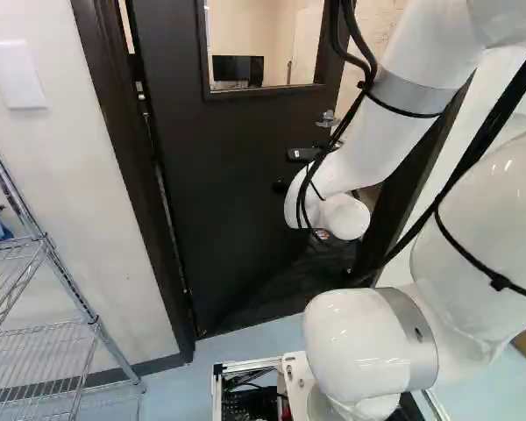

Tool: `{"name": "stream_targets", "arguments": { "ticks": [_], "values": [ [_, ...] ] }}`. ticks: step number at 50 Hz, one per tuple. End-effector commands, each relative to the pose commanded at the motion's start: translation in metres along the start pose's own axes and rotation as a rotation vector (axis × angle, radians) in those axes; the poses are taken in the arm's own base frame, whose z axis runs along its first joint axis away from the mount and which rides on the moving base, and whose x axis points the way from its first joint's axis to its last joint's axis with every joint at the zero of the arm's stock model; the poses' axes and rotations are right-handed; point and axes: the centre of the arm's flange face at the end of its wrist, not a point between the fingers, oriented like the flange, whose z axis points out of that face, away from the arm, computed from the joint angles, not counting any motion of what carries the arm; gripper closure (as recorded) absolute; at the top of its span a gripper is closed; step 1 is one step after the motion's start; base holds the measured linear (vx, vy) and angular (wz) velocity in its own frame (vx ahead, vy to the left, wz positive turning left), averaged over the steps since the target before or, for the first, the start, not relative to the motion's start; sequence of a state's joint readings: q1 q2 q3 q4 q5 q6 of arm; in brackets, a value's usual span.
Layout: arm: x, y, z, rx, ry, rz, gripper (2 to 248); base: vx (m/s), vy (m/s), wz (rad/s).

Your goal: Open the door and move inside

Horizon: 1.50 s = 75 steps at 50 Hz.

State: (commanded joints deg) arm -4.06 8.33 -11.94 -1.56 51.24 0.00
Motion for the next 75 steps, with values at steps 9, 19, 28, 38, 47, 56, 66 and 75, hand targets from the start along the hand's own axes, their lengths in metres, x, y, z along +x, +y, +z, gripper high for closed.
{"name": "stream_targets", "arguments": {
  "ticks": [9, 19, 28, 38, 47, 56, 66, 75],
  "values": [
    [0.0000, 0.0000, 0.0000, 0.000, 0.000, 0.000, 3, 0.100, 0.003, -0.005],
    [0.0000, 0.0000, 0.0000, 0.000, 0.000, 0.000, 3, 0.108, 0.004, -0.005],
    [0.0000, 0.0000, 0.0000, 0.000, 0.000, 0.000, 3, 0.097, 0.002, -0.005],
    [0.0000, 0.0000, 0.0000, 0.000, 0.000, 0.000, 3, 0.093, 0.003, -0.006],
    [0.0000, 0.0000, 0.0000, 0.000, 0.000, 0.000, 3, 0.095, 0.001, -0.006],
    [0.0000, 0.0000, 0.0000, 0.000, 0.000, 0.000, 3, 0.053, 0.002, -0.005],
    [0.0000, 0.0000, 0.0000, 0.000, 0.000, 0.000, 3, 0.000, 0.000, 0.000],
    [0.0000, 0.0000, 0.0000, 0.000, 0.000, 0.000, 3, 0.000, 0.000, 0.000]
  ]
}}
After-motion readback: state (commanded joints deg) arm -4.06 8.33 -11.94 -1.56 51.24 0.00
